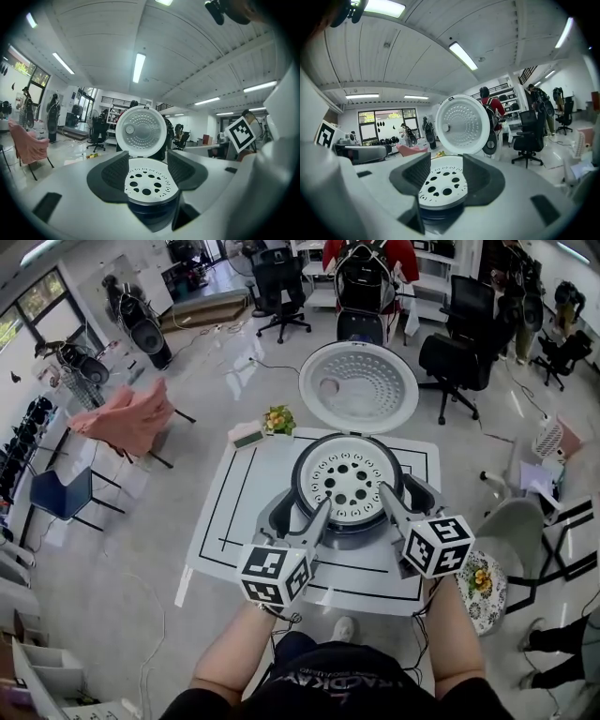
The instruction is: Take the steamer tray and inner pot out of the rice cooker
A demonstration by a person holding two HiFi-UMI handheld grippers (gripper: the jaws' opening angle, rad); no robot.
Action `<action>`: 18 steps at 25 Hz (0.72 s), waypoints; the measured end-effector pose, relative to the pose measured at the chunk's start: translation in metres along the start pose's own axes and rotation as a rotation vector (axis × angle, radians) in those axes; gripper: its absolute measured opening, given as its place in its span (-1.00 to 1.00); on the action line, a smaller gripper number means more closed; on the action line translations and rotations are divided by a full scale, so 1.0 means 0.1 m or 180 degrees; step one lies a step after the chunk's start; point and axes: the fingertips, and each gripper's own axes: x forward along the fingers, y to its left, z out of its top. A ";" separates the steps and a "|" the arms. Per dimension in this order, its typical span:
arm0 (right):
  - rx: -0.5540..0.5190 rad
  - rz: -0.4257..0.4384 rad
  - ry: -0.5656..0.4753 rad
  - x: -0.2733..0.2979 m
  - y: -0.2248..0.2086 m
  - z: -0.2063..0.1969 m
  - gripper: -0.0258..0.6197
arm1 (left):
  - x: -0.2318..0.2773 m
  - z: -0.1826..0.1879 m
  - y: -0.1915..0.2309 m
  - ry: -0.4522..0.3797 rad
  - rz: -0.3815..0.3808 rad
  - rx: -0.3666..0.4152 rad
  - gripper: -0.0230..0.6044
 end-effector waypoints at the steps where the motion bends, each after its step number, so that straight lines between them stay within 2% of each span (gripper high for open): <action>1: 0.0006 -0.0005 0.0013 0.01 -0.04 -0.01 -0.30 | 0.03 -0.01 -0.01 0.0014 0.0004 0.0004 -0.13; 10: 0.0087 -0.0087 0.0135 0.12 -0.26 -0.19 -0.30 | 0.27 -0.08 -0.02 0.0142 0.0010 0.0066 -0.13; 18: 0.0172 -0.0303 0.0213 0.28 -0.26 -0.30 -0.30 | 0.42 -0.17 0.28 0.0322 -0.0112 0.0116 -0.11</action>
